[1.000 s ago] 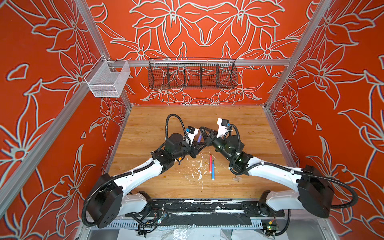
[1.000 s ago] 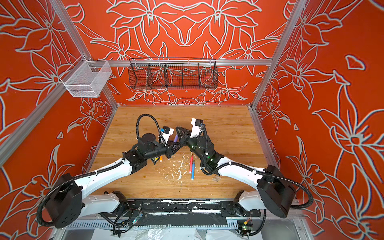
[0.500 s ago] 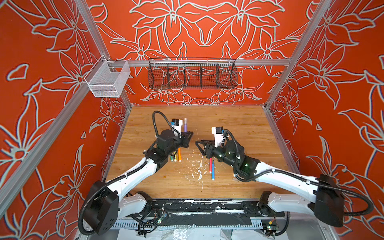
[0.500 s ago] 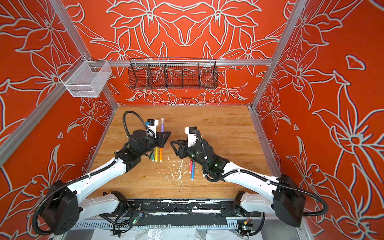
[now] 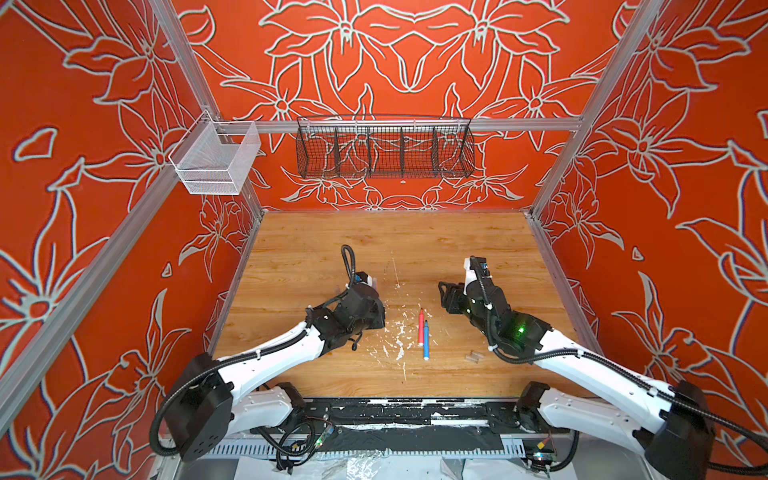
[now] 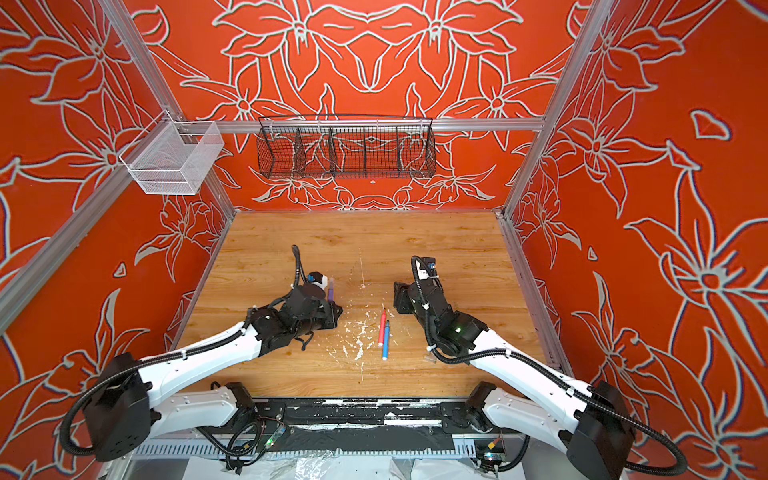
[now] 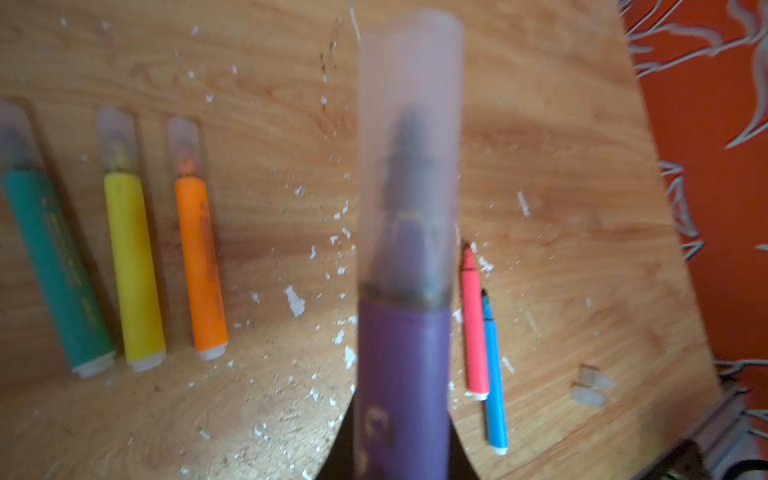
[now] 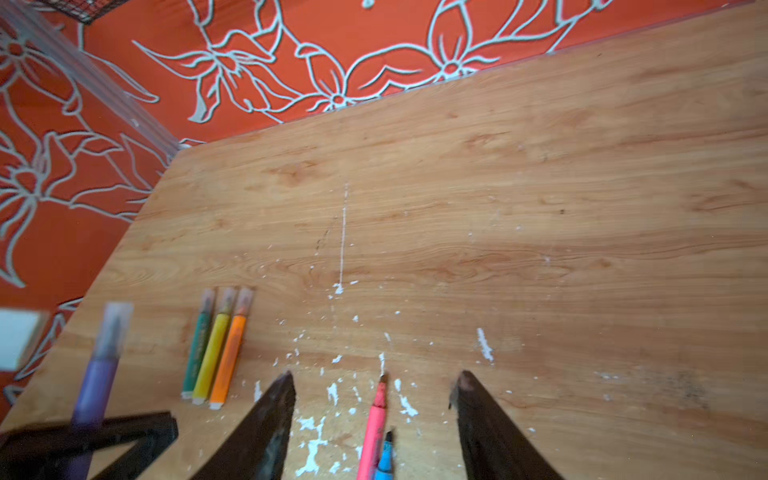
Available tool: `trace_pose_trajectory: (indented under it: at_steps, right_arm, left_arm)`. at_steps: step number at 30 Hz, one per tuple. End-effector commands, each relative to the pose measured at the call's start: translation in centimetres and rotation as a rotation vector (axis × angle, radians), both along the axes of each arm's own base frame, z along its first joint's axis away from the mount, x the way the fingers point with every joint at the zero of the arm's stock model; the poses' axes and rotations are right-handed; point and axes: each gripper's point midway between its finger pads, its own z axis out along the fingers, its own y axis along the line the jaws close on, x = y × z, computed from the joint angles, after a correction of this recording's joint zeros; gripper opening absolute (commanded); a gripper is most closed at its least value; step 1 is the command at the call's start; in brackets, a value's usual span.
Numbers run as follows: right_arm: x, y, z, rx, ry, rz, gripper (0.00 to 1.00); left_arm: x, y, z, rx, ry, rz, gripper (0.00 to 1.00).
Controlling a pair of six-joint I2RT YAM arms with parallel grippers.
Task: Insert the pens into the pen caps
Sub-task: 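Lay the capped purple marker by the orange marker while right gripper withdraws, then open the left gripper and move it over the pink marker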
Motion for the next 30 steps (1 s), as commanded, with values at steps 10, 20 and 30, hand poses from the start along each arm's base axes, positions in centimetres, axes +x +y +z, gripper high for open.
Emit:
trace_pose_trajectory:
  at_steps: [10,20,30]
  right_arm:
    - [0.6,-2.1,-0.6,-0.111,-0.014,-0.085,0.63]
    - [0.9,-1.1,-1.3,-0.114,0.026,-0.049,0.63]
    - [0.7,-1.1,-1.1,-0.104,0.023,-0.044,0.62]
  left_arm:
    - [0.5,2.1,-8.0,0.309,0.176,0.088,0.0]
    - [2.7,3.8,-9.3,0.538,0.173,0.125,0.0]
    - [3.5,4.5,-9.0,0.647,0.177,0.13,0.16]
